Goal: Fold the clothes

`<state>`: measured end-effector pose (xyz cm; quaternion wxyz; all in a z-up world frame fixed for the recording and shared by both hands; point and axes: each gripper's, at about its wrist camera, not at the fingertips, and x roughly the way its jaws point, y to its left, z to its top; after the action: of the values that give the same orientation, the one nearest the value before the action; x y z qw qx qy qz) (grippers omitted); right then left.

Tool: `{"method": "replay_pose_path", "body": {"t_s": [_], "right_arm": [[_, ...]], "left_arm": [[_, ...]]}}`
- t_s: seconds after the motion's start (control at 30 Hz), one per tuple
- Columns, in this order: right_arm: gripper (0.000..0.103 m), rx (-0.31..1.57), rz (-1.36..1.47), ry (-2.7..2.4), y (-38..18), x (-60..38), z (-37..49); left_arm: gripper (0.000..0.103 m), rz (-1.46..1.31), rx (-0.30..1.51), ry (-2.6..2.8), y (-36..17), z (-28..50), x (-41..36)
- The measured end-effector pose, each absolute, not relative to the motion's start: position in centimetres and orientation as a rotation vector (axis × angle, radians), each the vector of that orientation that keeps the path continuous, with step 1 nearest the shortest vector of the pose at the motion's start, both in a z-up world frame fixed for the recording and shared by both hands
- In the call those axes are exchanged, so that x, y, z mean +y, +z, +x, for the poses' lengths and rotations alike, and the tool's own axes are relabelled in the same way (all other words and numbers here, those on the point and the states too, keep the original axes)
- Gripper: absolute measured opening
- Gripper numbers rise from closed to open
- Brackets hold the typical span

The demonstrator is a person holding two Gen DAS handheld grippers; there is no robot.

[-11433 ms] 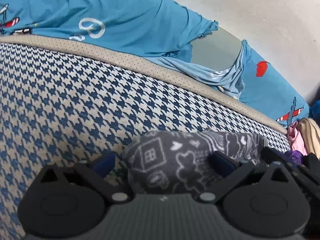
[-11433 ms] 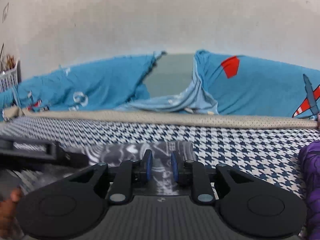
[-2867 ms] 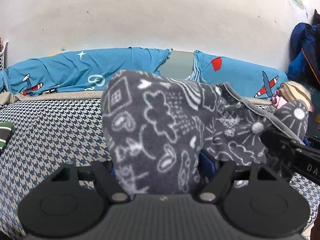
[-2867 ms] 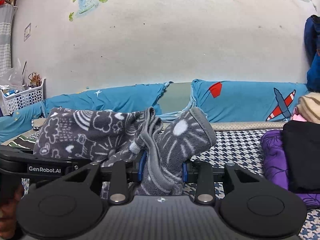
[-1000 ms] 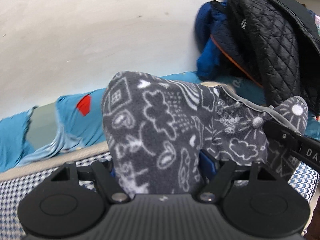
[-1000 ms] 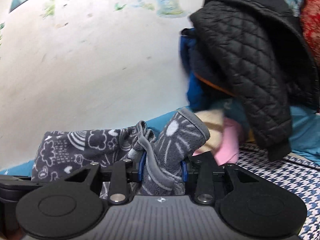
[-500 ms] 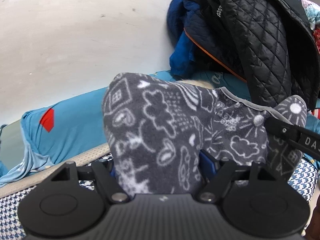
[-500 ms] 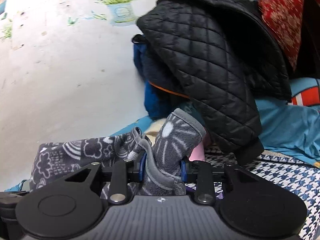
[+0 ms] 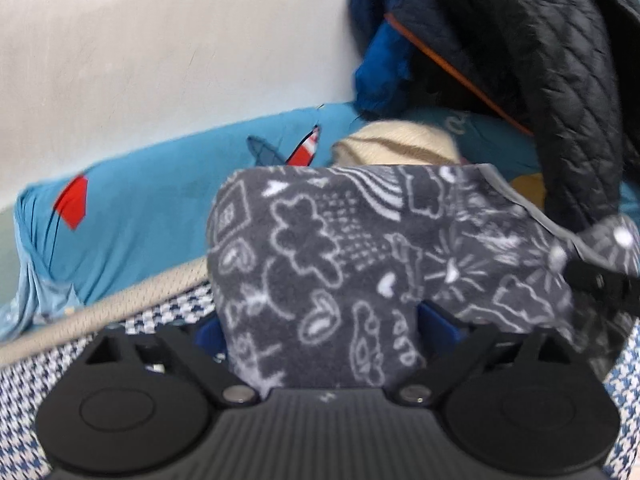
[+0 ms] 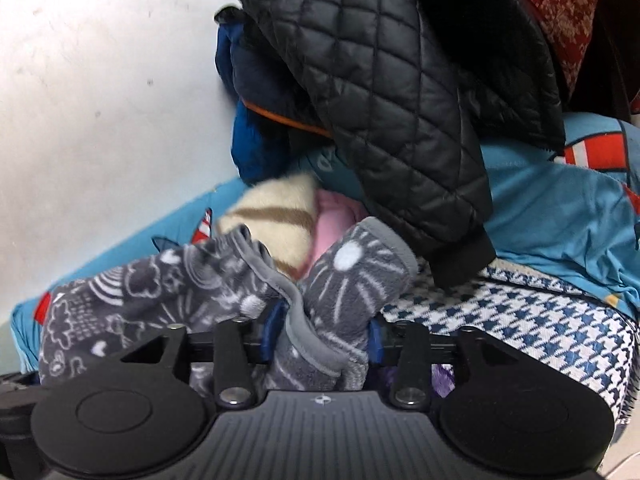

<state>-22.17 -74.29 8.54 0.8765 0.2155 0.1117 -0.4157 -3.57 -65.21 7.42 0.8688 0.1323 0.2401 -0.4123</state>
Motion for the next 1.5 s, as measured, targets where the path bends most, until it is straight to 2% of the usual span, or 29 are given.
{"method": "replay_pose_path", "body": {"t_s": [0.07, 0.2, 0.53, 0.6, 0.67, 0.8, 1.03, 1.5], "right_arm": [[0.052, 0.275, 0.424, -0.888, 8.2, -74.2, -21.7], [0.055, 0.306, 0.449, -0.91, 7.8, -74.5, -21.6], [0.057, 0.07, 0.518, -0.92, 10.4, -74.1, -25.9], [0.052, 0.024, 0.486, -0.918, 11.0, -73.6, -26.3], [0.041, 0.004, 0.459, -0.876, 11.3, -73.1, -26.1], [0.028, 0.012, 0.416, -0.782, 11.4, -72.2, -25.0], [0.023, 0.089, 0.376, -0.698, 10.2, -72.3, -22.1], [0.023, 0.133, 0.384, -0.669, 8.9, -75.5, -17.6]], "left_arm": [[0.103, 0.244, 0.548, -0.863, 7.3, -2.7, -65.0], [0.103, 0.263, 0.545, -0.86, 7.6, -3.0, -65.0], [0.103, 0.258, 0.472, -0.798, 11.0, -4.4, -62.6], [0.103, 0.24, 0.454, -0.77, 11.7, -4.4, -62.0], [0.103, 0.228, 0.437, -0.732, 12.3, -4.4, -61.5], [0.103, 0.238, 0.416, -0.654, 12.6, -3.8, -61.7], [0.103, 0.207, 0.415, -0.588, 12.2, -2.2, -62.4], [0.103, 0.242, 0.393, -0.53, 10.3, -0.6, -66.1]]}}
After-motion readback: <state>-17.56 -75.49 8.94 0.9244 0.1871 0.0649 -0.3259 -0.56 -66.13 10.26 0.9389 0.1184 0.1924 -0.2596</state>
